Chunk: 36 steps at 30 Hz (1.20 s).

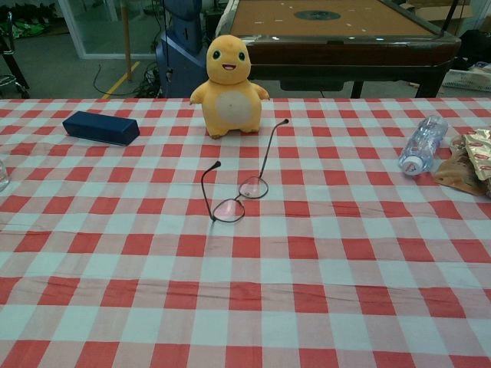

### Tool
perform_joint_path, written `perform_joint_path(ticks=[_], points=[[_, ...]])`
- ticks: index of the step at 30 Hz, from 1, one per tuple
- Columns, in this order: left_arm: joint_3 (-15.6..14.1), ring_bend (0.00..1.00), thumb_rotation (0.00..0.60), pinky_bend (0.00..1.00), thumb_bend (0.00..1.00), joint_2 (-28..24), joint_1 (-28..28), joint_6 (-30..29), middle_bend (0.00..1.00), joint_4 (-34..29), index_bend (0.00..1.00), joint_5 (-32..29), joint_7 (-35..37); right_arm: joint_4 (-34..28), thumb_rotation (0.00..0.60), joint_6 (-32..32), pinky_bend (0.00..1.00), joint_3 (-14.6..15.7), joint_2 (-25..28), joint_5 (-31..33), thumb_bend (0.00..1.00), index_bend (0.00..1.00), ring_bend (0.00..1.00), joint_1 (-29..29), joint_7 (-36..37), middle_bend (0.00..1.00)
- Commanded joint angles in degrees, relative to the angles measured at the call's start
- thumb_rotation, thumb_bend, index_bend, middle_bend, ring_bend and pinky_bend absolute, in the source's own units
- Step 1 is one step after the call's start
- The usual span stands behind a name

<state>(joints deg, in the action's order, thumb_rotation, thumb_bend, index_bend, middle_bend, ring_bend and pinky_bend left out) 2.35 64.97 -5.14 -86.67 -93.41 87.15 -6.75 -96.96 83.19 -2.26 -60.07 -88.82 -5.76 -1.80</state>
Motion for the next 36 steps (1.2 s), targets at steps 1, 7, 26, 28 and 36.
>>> perform_joint_path(ticks=[1,7,26,28,36], points=[[-0.01,0.14,0.6,0.0,0.26,0.02,-0.01,0.01,0.1,0.0,0.09,0.0,-0.03,-0.02,0.6,0.05,0.26,0.0,0.03,-0.02,0.65,0.0,0.11,0.01,0.02,0.18],[0.04,0.14,0.6,0.0,0.26,0.0,0.04,-0.2,0.1,-0.02,0.09,0.09,0.1,-0.14,0.6,0.22,0.26,-0.01,0.2,-0.29,0.65,0.0,0.11,-0.01,0.01,0.18],[0.02,0.14,0.6,0.0,0.26,-0.26,0.62,-0.88,0.1,0.37,0.09,-0.19,0.85,-1.26,0.6,-6.98,0.27,-2.87,0.03,-1.36,0.65,0.0,0.23,-7.27,-2.31,0.33],[0.0,0.14,0.6,0.0,0.26,-0.25,0.73,-1.0,0.1,0.46,0.09,-0.22,1.01,-1.02,0.6,-9.29,0.34,-3.74,-0.83,-1.18,0.66,0.0,0.33,-9.47,-2.18,0.42],[-0.02,0.14,0.6,0.0,0.26,-0.24,1.07,-1.17,0.1,1.02,0.09,-0.52,1.6,0.72,0.6,-18.7,0.84,-5.39,-4.97,-1.23,0.83,0.0,0.78,-17.82,0.32,0.9]])
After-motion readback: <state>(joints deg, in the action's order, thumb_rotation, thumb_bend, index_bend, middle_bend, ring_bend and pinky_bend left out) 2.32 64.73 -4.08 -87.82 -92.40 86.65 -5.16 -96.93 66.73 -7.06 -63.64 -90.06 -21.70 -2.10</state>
